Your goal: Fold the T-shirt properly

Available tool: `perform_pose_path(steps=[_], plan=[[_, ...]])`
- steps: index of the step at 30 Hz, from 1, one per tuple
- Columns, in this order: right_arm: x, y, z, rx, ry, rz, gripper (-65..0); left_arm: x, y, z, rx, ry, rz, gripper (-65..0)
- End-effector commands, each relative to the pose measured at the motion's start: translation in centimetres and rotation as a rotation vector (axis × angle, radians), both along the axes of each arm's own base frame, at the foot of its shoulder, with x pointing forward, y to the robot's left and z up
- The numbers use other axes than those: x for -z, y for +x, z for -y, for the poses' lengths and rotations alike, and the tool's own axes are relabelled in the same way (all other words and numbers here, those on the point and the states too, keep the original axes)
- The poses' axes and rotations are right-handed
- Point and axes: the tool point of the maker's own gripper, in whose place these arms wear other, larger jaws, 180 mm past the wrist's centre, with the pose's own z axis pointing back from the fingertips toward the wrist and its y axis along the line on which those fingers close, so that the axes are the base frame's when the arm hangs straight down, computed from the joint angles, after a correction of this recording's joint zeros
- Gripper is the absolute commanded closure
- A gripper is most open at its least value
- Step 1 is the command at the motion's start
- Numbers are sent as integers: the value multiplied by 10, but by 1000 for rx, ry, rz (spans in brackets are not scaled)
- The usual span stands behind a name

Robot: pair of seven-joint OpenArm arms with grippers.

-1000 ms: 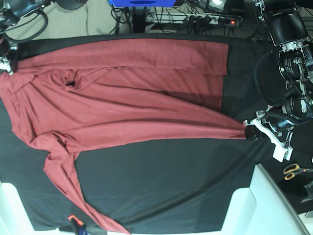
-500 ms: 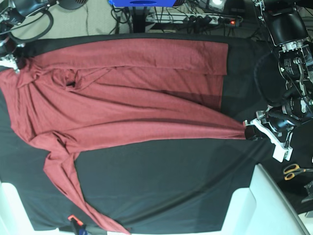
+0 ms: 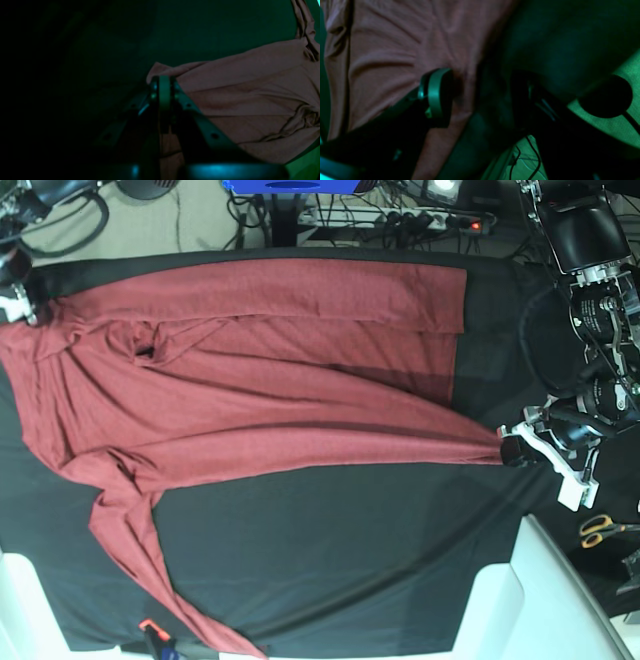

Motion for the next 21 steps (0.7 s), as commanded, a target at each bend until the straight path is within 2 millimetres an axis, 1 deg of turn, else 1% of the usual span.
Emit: perform_pose_path(steps=[1, 3, 6, 7, 8, 9, 11, 13, 15, 17, 19, 21], plan=[[-11, -1, 17, 33, -42, 22, -347, -17, 10, -4, 5, 14, 58, 0], [-13, -4, 23, 51, -55, 26, -347, -16, 10, -4, 5, 14, 57, 0], [-20, 1, 35, 61, -106, 51, -347, -16, 10, -4, 6, 14, 56, 0], [-27, 4, 45, 57, -137, 60, -347, -16, 9, -4, 6, 14, 55, 0], [-34, 12, 50, 30, -166, 70, -347, -16, 9, -4, 6, 14, 55, 0], [-39, 26, 51, -25, -189, 75, -347, -15, 9, -4, 6, 14, 53, 0], [-56, 61, 55, -167, -266, 91, -347, -15, 8, -4, 8, 15, 52, 0], [-64, 91, 52, -293, -319, 103, -348, -15, 8, -4, 8, 15, 52, 0], [-74, 130, 49, -400, -372, 136, -348, -15, 8, -4, 8, 15, 52, 0], [-75, 157, 53, -462, -398, 146, -350, -14, 8, -4, 8, 15, 51, 0], [-70, 187, 52, -533, -406, 141, -351, -14, 8, -4, 8, 15, 51, 0], [-63, 210, 55, -573, -419, 131, -351, -14, 7, -4, 8, 15, 49, 0]])
